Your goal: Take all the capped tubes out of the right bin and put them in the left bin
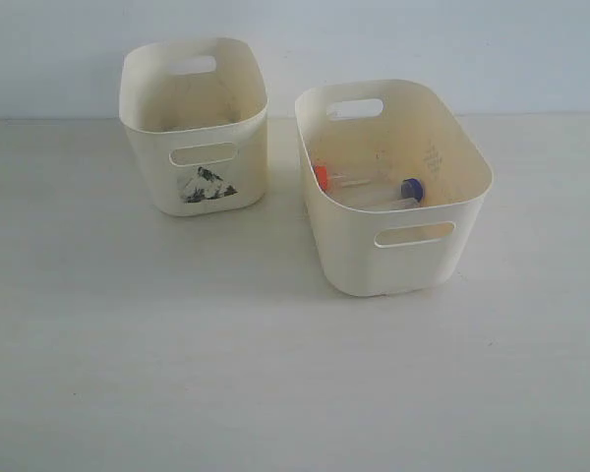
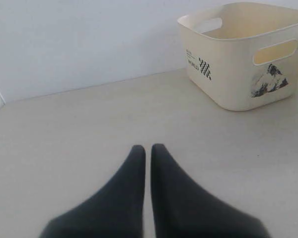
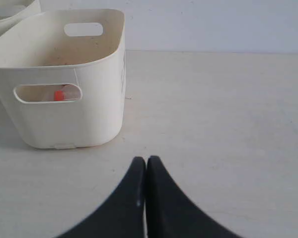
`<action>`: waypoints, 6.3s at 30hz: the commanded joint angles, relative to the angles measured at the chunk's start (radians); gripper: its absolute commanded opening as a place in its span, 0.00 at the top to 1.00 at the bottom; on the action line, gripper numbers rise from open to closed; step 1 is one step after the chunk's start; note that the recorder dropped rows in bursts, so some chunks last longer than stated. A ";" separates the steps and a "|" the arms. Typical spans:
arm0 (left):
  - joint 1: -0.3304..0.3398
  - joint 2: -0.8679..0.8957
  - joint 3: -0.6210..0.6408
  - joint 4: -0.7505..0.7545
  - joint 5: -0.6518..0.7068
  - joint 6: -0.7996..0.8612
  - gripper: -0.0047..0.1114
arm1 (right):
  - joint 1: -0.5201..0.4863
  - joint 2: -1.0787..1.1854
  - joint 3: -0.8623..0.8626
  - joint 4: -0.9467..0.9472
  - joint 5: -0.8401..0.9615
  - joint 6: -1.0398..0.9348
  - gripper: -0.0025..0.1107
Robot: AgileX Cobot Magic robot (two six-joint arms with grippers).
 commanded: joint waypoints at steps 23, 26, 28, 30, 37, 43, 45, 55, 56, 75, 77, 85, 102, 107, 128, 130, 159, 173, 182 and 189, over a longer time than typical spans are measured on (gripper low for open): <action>-0.001 0.000 -0.004 -0.004 -0.009 -0.013 0.92 | 0.000 -0.005 0.000 -0.001 -0.579 -0.002 0.98; -0.001 0.000 -0.004 -0.004 -0.009 -0.013 0.92 | 0.000 -0.005 0.000 -0.001 -0.619 -0.002 0.98; -0.001 0.000 -0.004 -0.004 -0.009 -0.013 0.92 | 0.000 -0.005 0.000 -0.001 -0.635 -0.002 0.98; -0.001 0.000 -0.004 -0.004 -0.009 -0.013 0.92 | 0.000 -0.005 0.000 -0.001 -0.710 -0.002 0.98; -0.001 0.000 -0.004 -0.004 -0.009 -0.013 0.92 | 0.000 -0.004 -0.096 -0.001 -0.796 -0.005 0.98; -0.001 0.000 -0.004 -0.004 -0.009 -0.013 0.92 | 0.000 0.225 -0.438 -0.001 -0.256 -0.084 0.98; -0.001 0.000 -0.004 -0.004 -0.009 -0.013 0.92 | 0.000 0.353 -0.540 -0.010 -0.103 -0.121 0.98; -0.001 0.000 -0.004 -0.004 -0.009 -0.013 0.92 | 0.000 0.754 -0.657 -0.013 -0.227 -0.126 0.98; -0.001 0.000 -0.004 -0.004 -0.009 -0.013 0.92 | 0.000 0.782 -0.657 -0.013 -0.271 -0.124 0.98; -0.001 0.000 -0.004 -0.004 -0.009 -0.013 0.92 | 0.000 1.185 -0.733 0.000 -0.377 0.014 0.98; -0.001 0.000 -0.004 -0.004 -0.009 -0.013 0.92 | 0.004 1.236 -0.796 0.000 -0.296 0.014 0.98; -0.001 0.000 -0.004 -0.004 -0.009 -0.013 0.92 | 0.154 1.438 -1.141 -0.002 0.065 -0.491 0.98; -0.001 0.000 -0.004 -0.004 -0.009 -0.013 0.92 | 0.288 1.850 -1.517 -0.157 0.388 -1.335 0.98; -0.001 0.000 -0.004 -0.004 -0.009 -0.013 0.92 | 0.286 1.928 -1.591 -0.195 0.443 -1.340 0.98; -0.001 0.000 -0.004 -0.004 -0.009 -0.013 0.92 | 0.286 2.120 -1.606 -0.190 0.276 -1.134 0.60; -0.001 0.000 -0.004 -0.004 -0.009 -0.013 0.92 | 0.286 2.131 -1.606 -0.190 0.276 -1.113 0.60; -0.001 0.000 -0.004 -0.004 -0.009 -0.013 0.92 | 0.288 2.268 -1.606 -0.162 0.250 -1.056 0.71; -0.001 0.000 -0.004 -0.004 -0.009 -0.013 0.92 | 0.288 2.119 -1.606 -0.151 0.319 -1.048 0.98; -0.001 0.000 -0.004 -0.004 -0.009 -0.013 0.92 | 0.288 1.918 -1.606 -0.141 0.351 -1.048 0.98; -0.001 0.000 -0.004 -0.004 -0.009 -0.013 0.92 | 0.288 1.803 -1.606 0.035 0.243 -0.880 0.98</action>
